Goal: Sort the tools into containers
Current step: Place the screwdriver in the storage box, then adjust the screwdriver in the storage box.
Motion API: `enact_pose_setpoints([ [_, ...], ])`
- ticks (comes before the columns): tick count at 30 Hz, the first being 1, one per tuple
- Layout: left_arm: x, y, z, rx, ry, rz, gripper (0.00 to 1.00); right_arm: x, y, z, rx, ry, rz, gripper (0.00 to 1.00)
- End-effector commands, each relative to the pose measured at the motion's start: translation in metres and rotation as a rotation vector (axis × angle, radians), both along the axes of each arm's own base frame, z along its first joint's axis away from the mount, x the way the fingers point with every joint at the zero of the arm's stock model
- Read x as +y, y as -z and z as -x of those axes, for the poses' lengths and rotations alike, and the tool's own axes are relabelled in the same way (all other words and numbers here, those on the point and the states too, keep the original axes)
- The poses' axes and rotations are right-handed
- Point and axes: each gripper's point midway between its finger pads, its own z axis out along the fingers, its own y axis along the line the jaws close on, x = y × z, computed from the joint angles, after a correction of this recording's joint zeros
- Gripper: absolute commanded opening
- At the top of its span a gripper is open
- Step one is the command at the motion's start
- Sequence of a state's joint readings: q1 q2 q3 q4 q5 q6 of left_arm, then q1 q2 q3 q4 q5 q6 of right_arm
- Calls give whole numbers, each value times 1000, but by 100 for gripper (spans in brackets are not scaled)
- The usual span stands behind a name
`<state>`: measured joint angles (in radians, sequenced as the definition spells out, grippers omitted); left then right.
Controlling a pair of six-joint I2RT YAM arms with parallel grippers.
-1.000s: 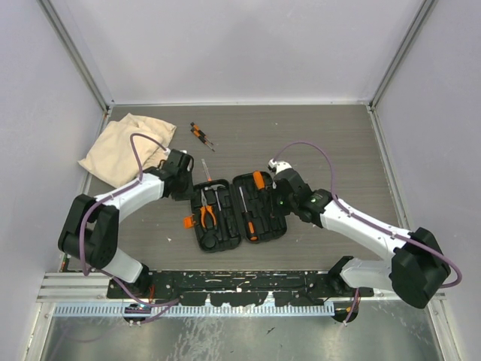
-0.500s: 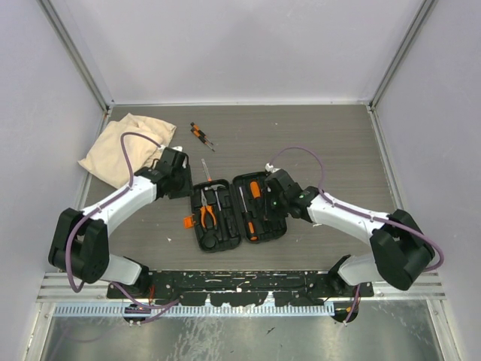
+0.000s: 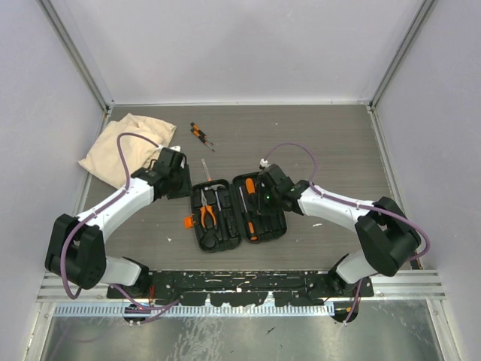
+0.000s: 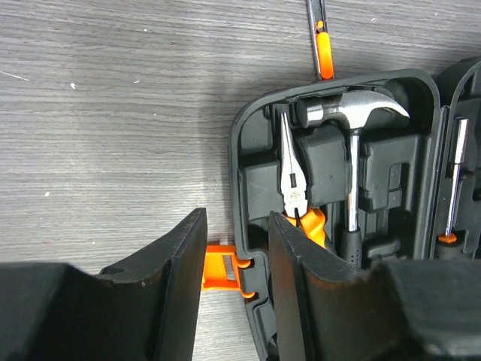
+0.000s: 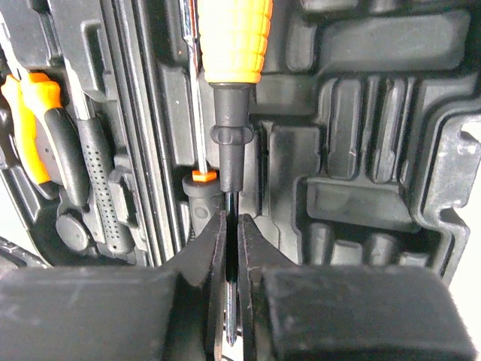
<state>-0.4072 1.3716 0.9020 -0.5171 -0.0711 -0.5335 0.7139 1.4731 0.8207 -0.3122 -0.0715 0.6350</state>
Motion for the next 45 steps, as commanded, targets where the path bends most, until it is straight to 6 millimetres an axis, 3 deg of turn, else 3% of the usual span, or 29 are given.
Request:
enact_pose_setpoints([
  [1,0,-13,-1,-37,-3,22,40,17,-24,-24,-85,8,-47,15],
  [5,-1,-13,-1,-35,-2,26,40,14,-22,-27,-89,12,-23,26],
  [14,-5,-21,-4,-43,8,47,40,7,-28,-27,-107,19,2,32],
  [22,-12,-56,-17,-104,23,72,40,-14,-53,-29,-207,42,41,39],
  [26,-24,-72,-24,-133,47,97,41,-26,-62,-30,-267,84,36,41],
  [30,-44,-82,-31,-149,89,104,43,-22,-70,-28,-350,55,-43,46],
  [37,-66,-82,-37,-144,115,97,44,-11,-52,-9,-249,-32,-72,36],
  [45,-59,-75,-30,-136,82,78,48,3,-27,2,-159,-71,-84,33],
])
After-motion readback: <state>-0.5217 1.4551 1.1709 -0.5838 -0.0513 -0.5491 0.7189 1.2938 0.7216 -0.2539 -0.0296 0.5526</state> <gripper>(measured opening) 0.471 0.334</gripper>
